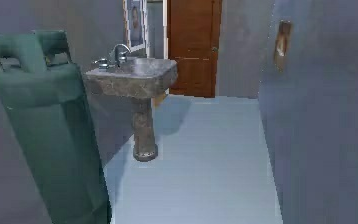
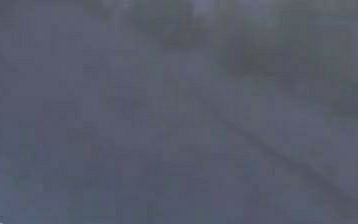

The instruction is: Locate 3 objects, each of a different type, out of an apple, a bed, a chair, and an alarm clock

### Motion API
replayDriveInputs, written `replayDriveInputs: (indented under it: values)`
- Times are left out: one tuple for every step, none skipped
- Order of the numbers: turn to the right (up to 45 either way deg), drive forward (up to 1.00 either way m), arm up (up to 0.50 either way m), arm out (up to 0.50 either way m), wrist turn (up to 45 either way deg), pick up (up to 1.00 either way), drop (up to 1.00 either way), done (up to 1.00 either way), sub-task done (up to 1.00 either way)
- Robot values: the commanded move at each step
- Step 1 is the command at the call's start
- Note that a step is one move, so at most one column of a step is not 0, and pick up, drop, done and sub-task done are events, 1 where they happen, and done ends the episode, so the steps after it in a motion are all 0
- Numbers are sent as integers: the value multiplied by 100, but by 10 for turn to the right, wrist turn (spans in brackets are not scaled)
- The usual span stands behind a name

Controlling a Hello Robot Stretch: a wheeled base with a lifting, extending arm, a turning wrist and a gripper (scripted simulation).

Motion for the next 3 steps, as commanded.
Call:
replayDriveInputs:
  values:
    - [-450, 0, 0, 0, 0, 0, 0, 0, 0]
    - [-270, 0, 0, 0, 0, 0, 0, 0, 0]
    - [-30, 0, 0, 0, 0, 0, 0, 0, 0]
